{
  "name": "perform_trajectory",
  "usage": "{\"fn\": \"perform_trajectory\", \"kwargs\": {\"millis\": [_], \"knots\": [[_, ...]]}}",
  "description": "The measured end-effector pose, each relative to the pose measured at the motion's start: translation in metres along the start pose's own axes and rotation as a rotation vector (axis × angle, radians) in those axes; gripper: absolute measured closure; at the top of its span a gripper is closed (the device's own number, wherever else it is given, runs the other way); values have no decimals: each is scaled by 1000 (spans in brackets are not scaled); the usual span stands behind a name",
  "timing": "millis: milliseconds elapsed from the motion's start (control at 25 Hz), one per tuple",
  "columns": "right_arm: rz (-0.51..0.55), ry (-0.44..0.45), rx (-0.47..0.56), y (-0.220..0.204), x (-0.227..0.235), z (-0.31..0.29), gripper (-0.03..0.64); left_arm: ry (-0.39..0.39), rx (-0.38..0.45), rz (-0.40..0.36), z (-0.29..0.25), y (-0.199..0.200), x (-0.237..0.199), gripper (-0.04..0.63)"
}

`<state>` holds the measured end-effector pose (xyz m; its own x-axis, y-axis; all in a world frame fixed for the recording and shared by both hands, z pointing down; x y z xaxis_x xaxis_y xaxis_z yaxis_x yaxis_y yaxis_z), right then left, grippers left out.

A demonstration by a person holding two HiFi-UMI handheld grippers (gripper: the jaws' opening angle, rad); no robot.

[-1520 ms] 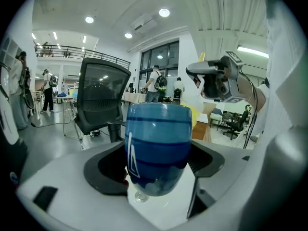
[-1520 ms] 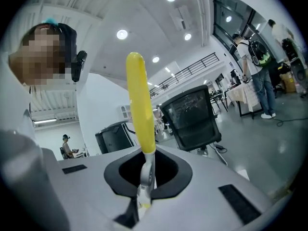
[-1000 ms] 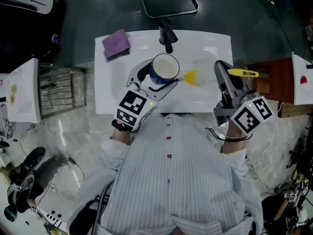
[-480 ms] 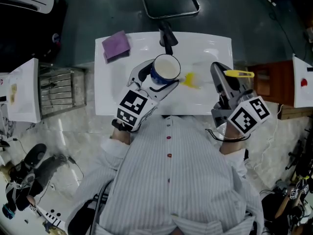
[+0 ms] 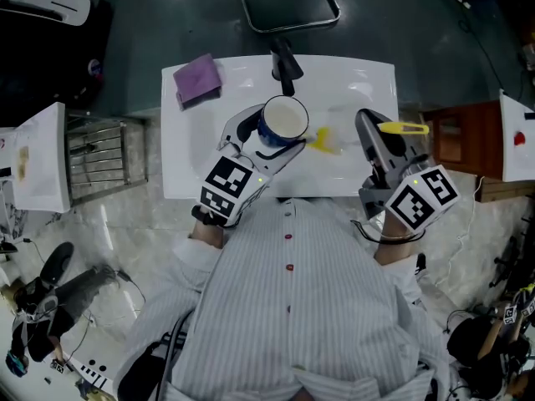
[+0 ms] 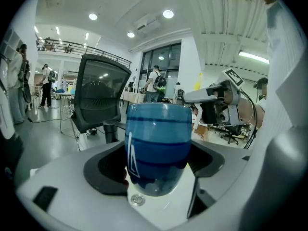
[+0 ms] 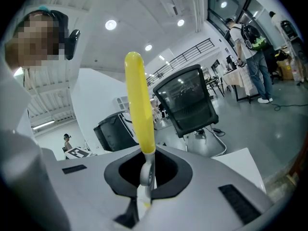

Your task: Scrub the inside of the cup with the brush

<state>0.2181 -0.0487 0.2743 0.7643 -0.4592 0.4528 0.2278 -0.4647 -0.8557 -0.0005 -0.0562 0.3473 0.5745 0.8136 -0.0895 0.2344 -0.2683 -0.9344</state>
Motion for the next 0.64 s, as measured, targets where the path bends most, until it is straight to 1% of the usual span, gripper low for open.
{"fn": "perform_trajectory", "kwargs": {"millis": [640], "knots": [[-4, -23, -4, -2, 2, 4, 583, -22, -11, 9, -1, -6, 1, 209]]}}
Point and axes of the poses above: the fingertips, and each gripper's own axes: z backward along the fingers, x to its right, y out of its top, the point moved 8 cm from there along z, backward along the fingers, and after that the axes turned 2 degrees about -z, right-handed, at the moved point
